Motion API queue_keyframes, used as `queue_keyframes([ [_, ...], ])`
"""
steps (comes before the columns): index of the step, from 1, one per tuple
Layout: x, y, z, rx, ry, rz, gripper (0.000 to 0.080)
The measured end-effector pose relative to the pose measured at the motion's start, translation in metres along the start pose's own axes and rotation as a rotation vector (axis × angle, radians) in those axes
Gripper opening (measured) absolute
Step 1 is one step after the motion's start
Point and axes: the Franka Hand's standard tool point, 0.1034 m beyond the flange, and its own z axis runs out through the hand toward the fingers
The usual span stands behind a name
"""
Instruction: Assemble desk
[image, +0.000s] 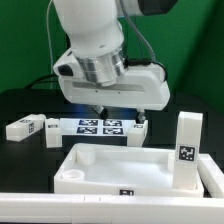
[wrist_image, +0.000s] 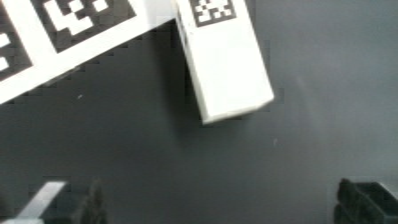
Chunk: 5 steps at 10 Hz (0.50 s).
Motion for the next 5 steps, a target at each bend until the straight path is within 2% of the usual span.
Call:
queue_keyframes([
  [2, -0.0011, -0.006, 0.0067, -0.008, -0.134, -0.015, 0.0649],
  [5, 0.0014, -0.0005, 0.0105, -0.006, -0.254, 0.008, 0.0649],
])
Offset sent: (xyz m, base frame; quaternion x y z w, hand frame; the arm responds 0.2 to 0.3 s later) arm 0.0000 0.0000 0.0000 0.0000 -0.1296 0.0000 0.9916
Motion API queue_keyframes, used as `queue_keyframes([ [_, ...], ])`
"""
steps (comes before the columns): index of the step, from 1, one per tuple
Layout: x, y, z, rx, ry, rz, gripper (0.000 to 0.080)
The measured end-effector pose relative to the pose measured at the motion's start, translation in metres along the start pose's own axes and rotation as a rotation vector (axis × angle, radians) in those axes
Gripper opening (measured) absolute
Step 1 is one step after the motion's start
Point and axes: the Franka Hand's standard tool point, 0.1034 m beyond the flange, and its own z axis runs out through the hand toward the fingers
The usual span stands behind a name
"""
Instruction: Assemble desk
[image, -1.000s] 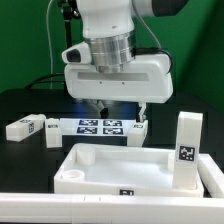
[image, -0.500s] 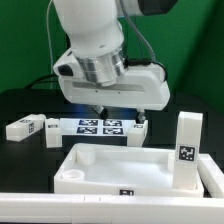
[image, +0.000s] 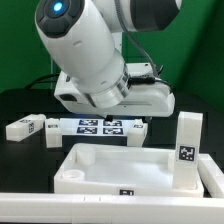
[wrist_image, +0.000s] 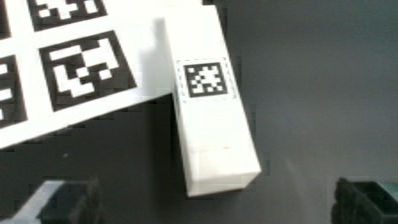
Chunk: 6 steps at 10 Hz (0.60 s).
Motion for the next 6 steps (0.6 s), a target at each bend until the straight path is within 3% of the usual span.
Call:
queue_keyframes([
  [2, 0.0022, -0.0041, 0.0084, -0.014, 0.006, 0.042, 0.0649],
  [6, 0.0006, -0.0071, 0.0102, -0.016, -0.004, 0.041, 0.0649],
])
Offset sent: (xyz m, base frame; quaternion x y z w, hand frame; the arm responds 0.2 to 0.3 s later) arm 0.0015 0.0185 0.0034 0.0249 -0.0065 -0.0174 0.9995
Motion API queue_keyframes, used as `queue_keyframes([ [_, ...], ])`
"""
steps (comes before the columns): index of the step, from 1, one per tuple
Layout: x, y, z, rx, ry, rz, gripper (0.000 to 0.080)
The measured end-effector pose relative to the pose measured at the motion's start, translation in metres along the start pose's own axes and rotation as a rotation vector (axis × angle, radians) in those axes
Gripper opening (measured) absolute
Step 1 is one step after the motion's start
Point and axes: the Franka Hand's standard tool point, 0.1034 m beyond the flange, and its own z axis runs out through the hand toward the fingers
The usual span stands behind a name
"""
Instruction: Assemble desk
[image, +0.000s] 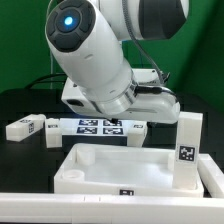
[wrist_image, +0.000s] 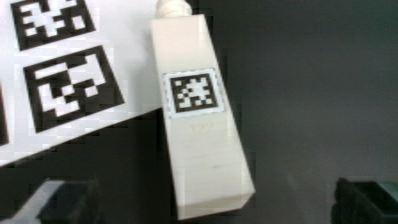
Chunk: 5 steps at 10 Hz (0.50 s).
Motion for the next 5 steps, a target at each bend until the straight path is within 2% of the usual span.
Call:
queue_keyframes([
  [2, -0.002, 0.004, 0.004, -0.004, -0.064, -0.005, 0.0649],
  [4, 0.004, 0.001, 0.006, -0.012, -0.148, -0.034, 0.0649],
  [5, 0.012, 0.0, 0.006, -0.014, -0.144, -0.044, 0.0649],
])
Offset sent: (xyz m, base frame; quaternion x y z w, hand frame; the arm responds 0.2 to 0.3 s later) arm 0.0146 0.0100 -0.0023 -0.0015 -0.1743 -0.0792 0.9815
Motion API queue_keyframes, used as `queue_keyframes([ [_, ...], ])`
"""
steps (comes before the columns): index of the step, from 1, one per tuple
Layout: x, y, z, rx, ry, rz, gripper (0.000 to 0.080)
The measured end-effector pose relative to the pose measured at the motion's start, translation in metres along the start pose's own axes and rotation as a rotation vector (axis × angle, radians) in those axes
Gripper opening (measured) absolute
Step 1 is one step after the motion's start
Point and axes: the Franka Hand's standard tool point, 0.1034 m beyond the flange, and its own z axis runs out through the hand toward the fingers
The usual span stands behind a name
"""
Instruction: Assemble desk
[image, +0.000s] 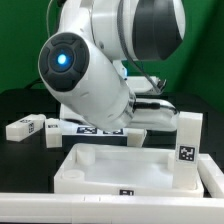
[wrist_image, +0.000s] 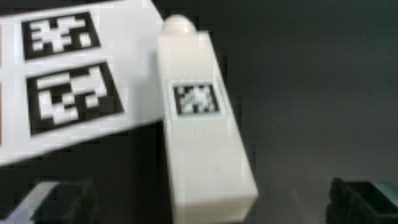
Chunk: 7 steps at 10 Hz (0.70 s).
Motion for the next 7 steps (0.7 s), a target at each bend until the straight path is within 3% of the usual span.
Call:
queue_keyframes([
  [3, 0.008, -0.004, 0.01, -0.005, 0.024, -0.025, 0.0649],
  [7, 0.011, 0.002, 0.027, -0.009, 0.016, -0.012, 0.0649],
])
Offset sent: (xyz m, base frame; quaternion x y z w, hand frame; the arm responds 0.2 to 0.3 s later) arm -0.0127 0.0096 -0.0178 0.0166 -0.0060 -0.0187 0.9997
